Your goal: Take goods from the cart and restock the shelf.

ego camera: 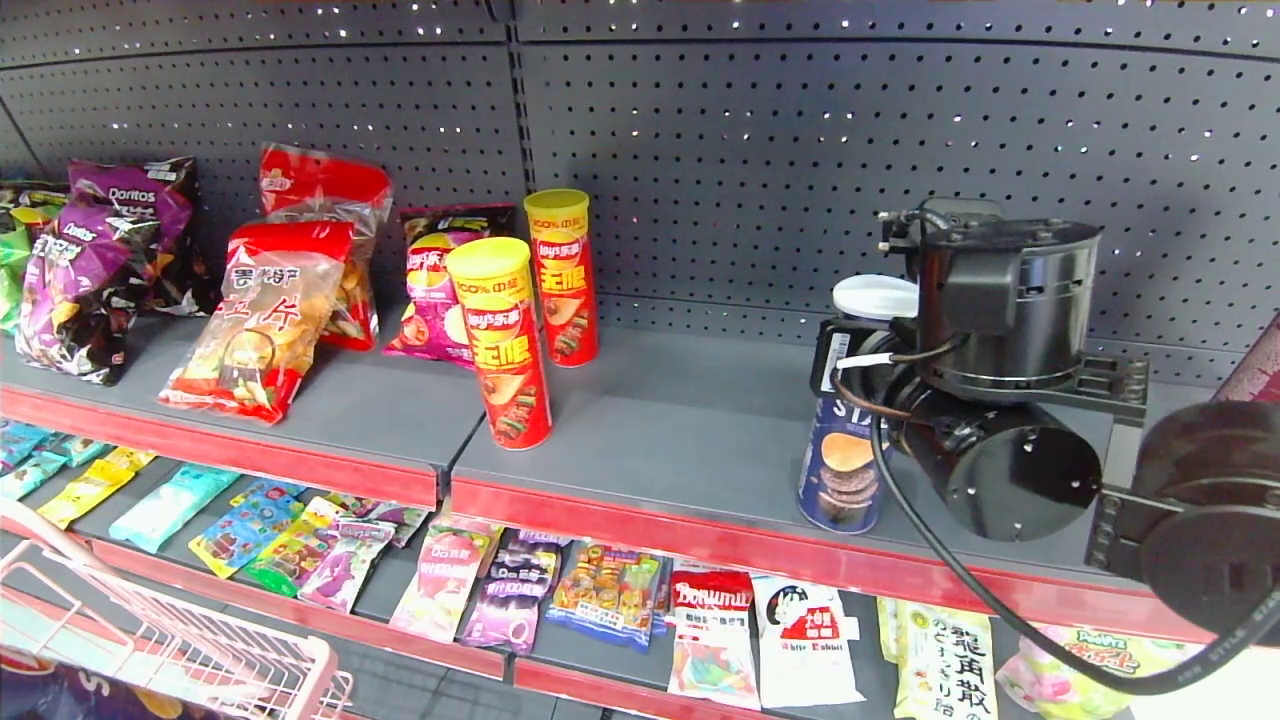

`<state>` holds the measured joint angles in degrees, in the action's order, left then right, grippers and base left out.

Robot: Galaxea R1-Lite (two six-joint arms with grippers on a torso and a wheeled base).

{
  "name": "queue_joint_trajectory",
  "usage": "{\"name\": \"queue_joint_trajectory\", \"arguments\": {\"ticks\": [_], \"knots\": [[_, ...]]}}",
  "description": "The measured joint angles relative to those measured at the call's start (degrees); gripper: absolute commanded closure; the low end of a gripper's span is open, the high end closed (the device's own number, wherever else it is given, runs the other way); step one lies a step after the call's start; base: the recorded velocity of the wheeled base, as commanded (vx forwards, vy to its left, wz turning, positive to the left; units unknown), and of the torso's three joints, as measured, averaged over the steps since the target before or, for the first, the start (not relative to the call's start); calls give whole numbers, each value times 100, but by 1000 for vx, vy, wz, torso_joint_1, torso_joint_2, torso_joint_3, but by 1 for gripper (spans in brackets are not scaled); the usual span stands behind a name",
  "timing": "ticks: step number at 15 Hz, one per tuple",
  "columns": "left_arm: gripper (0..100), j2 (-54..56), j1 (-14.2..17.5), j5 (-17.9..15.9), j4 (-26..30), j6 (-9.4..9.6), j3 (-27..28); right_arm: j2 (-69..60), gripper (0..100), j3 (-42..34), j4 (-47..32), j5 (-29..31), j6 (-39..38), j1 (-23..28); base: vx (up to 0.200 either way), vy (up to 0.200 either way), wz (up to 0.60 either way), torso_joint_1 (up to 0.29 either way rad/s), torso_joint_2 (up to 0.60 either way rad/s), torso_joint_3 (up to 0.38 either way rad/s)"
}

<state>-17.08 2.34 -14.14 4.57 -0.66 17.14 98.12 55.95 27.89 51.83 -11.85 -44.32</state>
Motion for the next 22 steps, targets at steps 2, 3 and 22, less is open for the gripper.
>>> {"name": "queue_joint_trajectory", "arguments": {"ticks": [2,3,22], "knots": [[100,-1,2,-2,0,-2,0,0,100,-23,22,2,4,-7,0,0,0,0,0,0],[100,-1,2,0,-1,-2,0,-5,100,-34,22,0,11,-18,0,0,0,0,0,0],[100,9,2,-11,-1,-2,-11,-262,100,-560,11,2,413,-138,0,0,0,0,0,0]]}}
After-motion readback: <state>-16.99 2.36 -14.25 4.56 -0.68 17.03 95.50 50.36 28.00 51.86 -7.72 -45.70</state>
